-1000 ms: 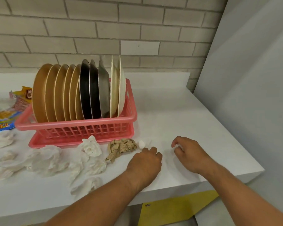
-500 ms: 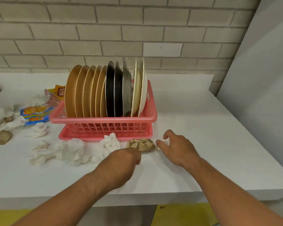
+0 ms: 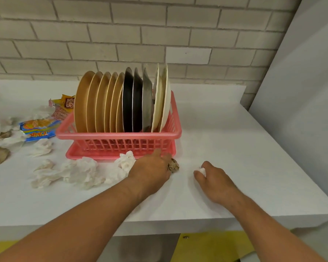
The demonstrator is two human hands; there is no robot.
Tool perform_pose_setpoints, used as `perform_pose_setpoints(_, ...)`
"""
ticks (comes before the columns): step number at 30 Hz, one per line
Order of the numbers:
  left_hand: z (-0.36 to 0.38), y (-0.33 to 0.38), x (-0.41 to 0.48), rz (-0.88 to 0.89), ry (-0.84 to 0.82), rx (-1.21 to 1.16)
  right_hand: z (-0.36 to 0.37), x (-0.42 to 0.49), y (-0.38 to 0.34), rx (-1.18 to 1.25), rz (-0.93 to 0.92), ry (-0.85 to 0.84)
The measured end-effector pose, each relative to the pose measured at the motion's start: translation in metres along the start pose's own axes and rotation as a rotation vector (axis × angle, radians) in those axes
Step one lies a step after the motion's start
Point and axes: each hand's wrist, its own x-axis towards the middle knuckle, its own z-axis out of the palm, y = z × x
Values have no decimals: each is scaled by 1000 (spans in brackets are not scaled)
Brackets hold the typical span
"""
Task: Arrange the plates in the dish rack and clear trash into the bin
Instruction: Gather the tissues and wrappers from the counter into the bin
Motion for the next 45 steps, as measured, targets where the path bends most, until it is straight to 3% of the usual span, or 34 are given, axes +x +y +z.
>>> perform_pose_setpoints(3, 13, 16, 18, -30, -106, 111, -5, -12, 12, 103, -10, 9)
perform_pose_setpoints(7, 20, 32, 25, -33, -147, 52, -11, -23, 31, 174, -8, -1)
perform_pose_setpoints(16, 12, 19, 13, 81, -119, -395, -8, -34, 13, 249, 14, 81)
perform_pose_setpoints(24, -44, -8, -35, 25, 78, -775, 11, -47, -50, 309, 55, 108)
perform_pose_setpoints(30, -65, -50, -83, 2, 180, -714, 32, -74, -105, 273, 14, 101)
perform_pose_setpoints(36, -75, -103, -143, -68, 135, -790, 61, -110, -160, 168, -83, 79)
perform_pose_setpoints(45, -70, -149, -222, -45, 144, -563, 107, -154, -206, 117, -78, 90)
